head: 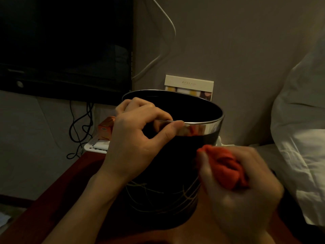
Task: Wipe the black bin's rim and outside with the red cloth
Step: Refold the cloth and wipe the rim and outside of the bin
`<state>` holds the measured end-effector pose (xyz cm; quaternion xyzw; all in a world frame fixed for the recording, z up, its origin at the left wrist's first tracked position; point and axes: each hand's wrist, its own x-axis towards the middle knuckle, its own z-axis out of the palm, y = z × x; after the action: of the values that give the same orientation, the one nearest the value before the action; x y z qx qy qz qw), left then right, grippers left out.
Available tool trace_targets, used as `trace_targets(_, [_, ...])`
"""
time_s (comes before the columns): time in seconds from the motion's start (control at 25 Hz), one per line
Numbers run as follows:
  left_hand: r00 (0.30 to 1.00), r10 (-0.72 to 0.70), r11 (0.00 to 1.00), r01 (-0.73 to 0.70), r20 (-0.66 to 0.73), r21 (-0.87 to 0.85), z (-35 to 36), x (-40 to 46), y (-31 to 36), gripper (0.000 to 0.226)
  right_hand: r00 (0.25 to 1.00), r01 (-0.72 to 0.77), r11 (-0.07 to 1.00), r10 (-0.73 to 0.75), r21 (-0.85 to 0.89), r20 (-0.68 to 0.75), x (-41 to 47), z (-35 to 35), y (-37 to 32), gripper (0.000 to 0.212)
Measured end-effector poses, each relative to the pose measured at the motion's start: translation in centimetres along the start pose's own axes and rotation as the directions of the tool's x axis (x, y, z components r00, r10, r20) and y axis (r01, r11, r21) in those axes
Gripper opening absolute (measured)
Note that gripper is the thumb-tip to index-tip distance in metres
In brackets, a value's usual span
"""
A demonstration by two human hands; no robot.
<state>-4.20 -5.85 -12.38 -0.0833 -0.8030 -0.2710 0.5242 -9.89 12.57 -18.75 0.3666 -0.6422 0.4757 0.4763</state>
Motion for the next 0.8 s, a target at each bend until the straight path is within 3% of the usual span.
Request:
trace_targets(0.16, [0.993, 0.083, 0.979, -0.096, 0.081, 0.179, 1.8, -0.8, 2.1, 0.021, 0.997, -0.061, 0.997, 0.058, -0.049, -0.055, 1.2, -0.8, 0.7, 0.014])
trace_targets(0.44, [0.999, 0.020, 1.000, -0.019, 0.035, -0.021, 0.2, -0.1, 0.1, 0.007, 0.998, -0.053, 0.997, 0.050, -0.059, -0.040, 0.9, -0.5, 1.3, 0.019])
trace_targets(0.8, [1.000, -0.002, 0.999, 0.003, 0.017, -0.042, 0.0, 0.0, -0.5, 0.013, 0.983, 0.142, 0.985, -0.128, -0.099, 0.131, -2.8, 1.8, 0.8, 0.023])
